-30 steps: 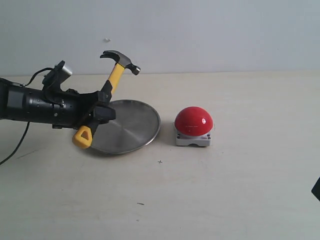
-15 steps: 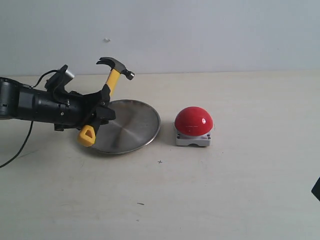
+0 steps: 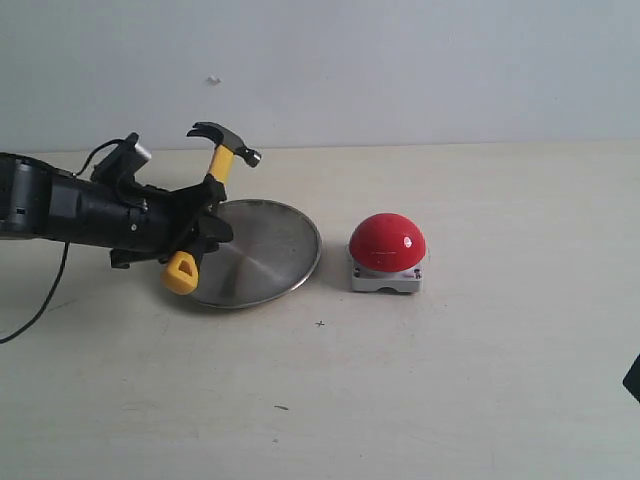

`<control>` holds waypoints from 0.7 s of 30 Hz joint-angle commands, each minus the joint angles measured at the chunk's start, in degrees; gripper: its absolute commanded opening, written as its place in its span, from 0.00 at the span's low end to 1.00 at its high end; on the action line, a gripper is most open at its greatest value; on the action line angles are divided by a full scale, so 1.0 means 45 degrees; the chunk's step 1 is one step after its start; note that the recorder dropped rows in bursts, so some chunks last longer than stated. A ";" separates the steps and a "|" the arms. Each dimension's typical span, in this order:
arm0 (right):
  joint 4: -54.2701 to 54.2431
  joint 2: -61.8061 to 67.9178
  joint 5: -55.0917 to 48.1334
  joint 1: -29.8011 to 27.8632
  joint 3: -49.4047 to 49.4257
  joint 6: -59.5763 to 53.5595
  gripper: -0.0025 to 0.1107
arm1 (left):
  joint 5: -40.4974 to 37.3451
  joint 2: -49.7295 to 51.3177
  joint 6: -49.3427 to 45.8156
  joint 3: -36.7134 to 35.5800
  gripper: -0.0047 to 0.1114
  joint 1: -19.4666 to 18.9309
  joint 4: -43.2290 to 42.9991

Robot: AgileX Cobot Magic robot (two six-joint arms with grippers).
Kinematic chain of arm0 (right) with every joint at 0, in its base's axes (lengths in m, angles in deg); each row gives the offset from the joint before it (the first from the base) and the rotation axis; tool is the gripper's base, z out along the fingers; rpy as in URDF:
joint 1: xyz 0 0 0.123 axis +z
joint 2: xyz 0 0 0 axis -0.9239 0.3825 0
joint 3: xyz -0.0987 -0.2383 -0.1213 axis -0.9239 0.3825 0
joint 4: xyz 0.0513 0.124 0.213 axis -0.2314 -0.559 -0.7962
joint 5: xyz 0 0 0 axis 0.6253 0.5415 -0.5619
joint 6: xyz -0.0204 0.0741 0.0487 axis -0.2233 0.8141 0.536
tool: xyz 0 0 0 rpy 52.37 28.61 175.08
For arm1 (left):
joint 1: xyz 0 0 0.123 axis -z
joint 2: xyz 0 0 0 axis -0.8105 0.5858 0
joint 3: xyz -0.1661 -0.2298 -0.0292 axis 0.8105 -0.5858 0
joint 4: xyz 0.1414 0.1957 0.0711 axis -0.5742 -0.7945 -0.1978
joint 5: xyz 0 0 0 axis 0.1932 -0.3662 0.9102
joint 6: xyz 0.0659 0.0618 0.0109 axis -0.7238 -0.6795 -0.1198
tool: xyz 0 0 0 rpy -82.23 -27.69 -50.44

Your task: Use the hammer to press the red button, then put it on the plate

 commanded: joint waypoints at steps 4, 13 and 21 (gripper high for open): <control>0.0129 -0.0067 0.0014 0.0014 0.0056 -0.0066 0.02 | 0.0193 -0.0153 -0.0066 0.0191 0.04 0.0418 0.0270; 0.0129 -0.0067 0.0014 0.0014 0.0056 -0.0066 0.02 | 0.0159 0.0894 0.0122 0.0191 0.04 0.0504 0.0270; 0.0129 -0.0067 0.0014 0.0014 0.0056 -0.0066 0.02 | -0.0389 0.0891 0.0122 0.0191 0.04 0.0791 0.0270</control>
